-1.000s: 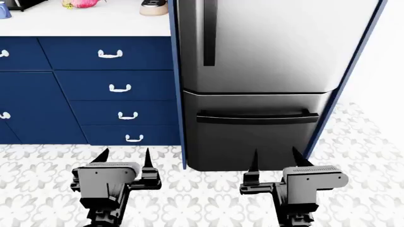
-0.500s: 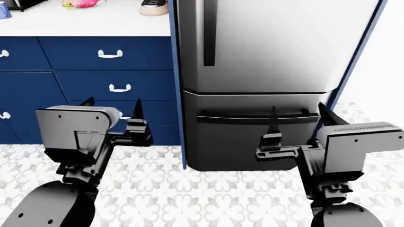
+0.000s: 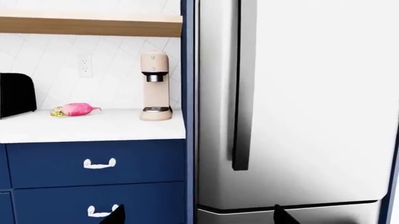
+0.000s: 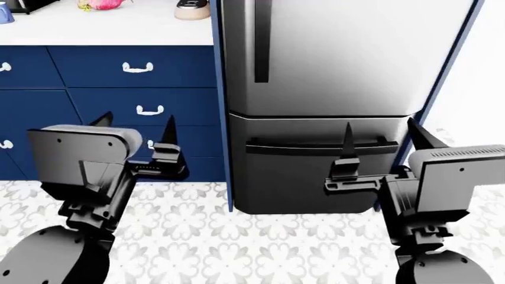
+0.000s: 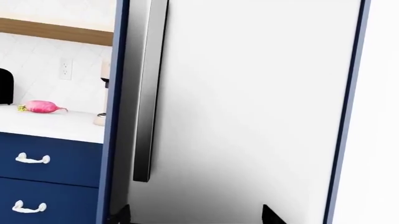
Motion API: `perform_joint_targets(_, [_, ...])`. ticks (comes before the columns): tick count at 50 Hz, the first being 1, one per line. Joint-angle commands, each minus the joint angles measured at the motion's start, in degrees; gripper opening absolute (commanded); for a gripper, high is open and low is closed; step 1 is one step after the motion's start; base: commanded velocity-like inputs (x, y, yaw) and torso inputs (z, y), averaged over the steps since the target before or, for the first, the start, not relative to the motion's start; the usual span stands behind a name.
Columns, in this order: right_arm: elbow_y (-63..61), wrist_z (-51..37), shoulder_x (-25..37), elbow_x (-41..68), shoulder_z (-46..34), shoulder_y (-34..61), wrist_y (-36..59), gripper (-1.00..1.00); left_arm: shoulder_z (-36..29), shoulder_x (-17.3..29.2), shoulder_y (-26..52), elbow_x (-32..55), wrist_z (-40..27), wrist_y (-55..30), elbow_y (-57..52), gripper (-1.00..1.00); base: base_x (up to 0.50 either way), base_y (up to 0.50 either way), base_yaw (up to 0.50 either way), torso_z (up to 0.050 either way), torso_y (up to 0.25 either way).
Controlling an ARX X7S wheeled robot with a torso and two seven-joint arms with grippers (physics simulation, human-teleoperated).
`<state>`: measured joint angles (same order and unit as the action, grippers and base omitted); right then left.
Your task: Open the fridge door
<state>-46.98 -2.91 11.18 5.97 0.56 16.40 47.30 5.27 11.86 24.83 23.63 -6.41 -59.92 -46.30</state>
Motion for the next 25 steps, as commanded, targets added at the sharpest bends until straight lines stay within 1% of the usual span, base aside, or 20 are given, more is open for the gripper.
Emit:
perform_joint_targets(1, [0.2,-0.6,0.3,0.0,-0.4,-0.4,-0.9,1.0,-0.1,0.4,-0.4,0.5,-0.2,0.4,-0.5,1.0,0.0,0.0,0.0,0.0,0.0])
perform_joint_targets(12, [0.0,-0.9,0.5,0.6,-0.4,0.5,1.2,1.0,-0.7,0.7,0.2,0.6,-1.0,-0.3,-0.7,1.0,0.0,0.0,0.0,0.049,0.0])
perform_joint_targets(25, [0.7,-1.2,0.5,1.3,-0.6,0.7,0.8,1.0,-1.0,0.9,0.5,0.8,-1.6,0.1,-0.1,1.0,0.0,0.0,0.0,0.05,0.0])
